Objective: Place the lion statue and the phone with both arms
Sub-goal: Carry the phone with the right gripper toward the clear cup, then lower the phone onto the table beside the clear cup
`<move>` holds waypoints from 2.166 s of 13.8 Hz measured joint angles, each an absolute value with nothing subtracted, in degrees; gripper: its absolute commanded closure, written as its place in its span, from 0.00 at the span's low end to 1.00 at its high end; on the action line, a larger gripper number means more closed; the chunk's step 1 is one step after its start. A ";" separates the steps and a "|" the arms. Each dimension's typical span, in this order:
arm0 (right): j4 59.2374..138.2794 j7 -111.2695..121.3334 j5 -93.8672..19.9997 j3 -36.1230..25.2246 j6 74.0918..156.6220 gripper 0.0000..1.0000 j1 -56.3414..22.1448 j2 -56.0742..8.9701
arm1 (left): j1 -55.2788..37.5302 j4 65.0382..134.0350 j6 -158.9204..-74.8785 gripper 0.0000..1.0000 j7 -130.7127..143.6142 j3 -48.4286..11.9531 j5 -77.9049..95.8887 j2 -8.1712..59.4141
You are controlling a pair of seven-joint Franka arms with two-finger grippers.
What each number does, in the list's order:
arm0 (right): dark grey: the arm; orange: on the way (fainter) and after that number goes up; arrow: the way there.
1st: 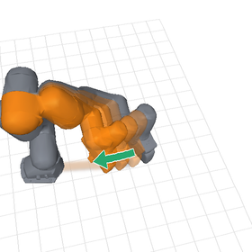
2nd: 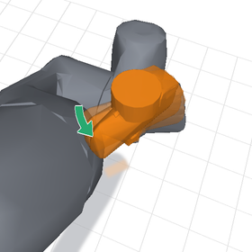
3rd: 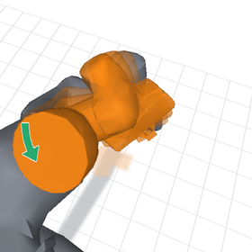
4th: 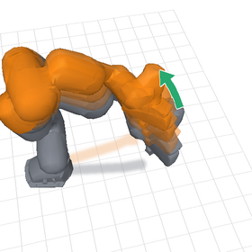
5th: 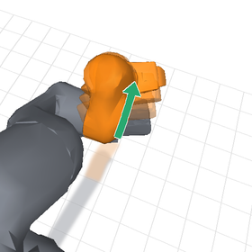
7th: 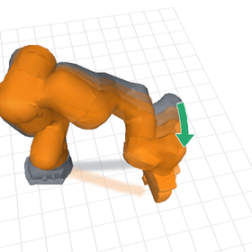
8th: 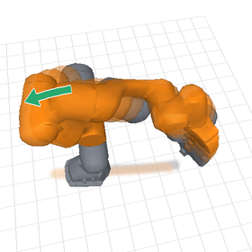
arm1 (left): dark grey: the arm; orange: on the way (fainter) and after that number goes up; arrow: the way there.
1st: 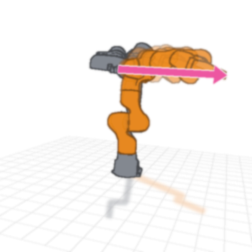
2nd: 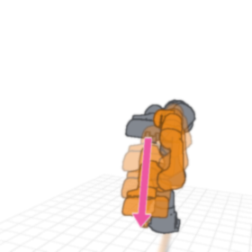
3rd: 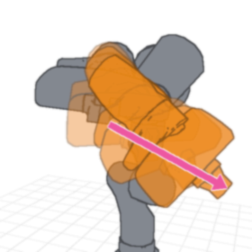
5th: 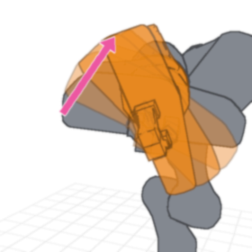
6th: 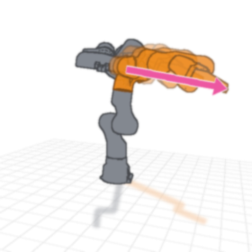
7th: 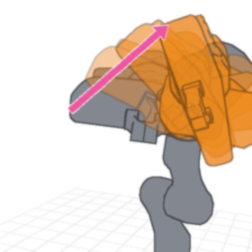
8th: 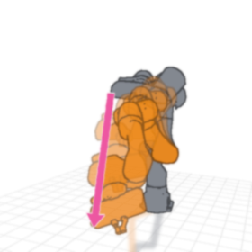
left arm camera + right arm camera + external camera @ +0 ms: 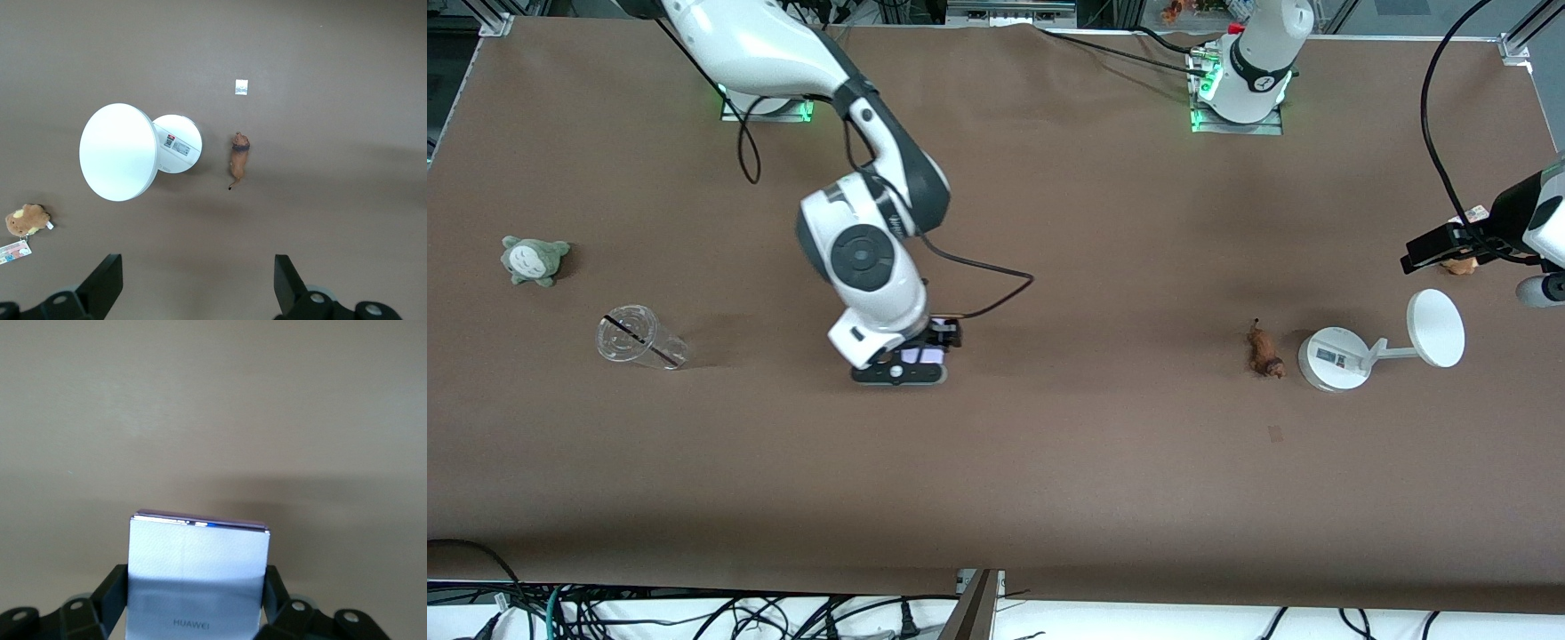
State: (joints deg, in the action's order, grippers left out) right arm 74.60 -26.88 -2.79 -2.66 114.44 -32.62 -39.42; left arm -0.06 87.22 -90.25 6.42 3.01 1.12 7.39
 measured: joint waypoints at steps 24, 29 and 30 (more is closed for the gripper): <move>113.35 4.63 -9.36 -18.01 137.42 0.69 -23.88 -26.82 | -0.05 87.20 -90.19 0.00 6.42 3.01 1.12 7.44; 113.46 6.16 -9.38 -18.03 140.88 0.69 -22.55 -29.69 | -0.05 87.20 -90.19 0.00 6.42 3.01 1.12 7.44; 113.46 6.36 -9.39 -18.03 141.41 0.69 -22.42 -30.08 | -0.05 87.20 -90.19 0.00 6.42 3.01 1.12 7.44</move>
State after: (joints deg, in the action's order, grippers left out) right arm 113.46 6.36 -9.39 -18.03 141.41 -22.42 -30.08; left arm -0.05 87.20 -90.19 6.42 3.01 1.12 7.44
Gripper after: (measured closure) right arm 0.154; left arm 0.000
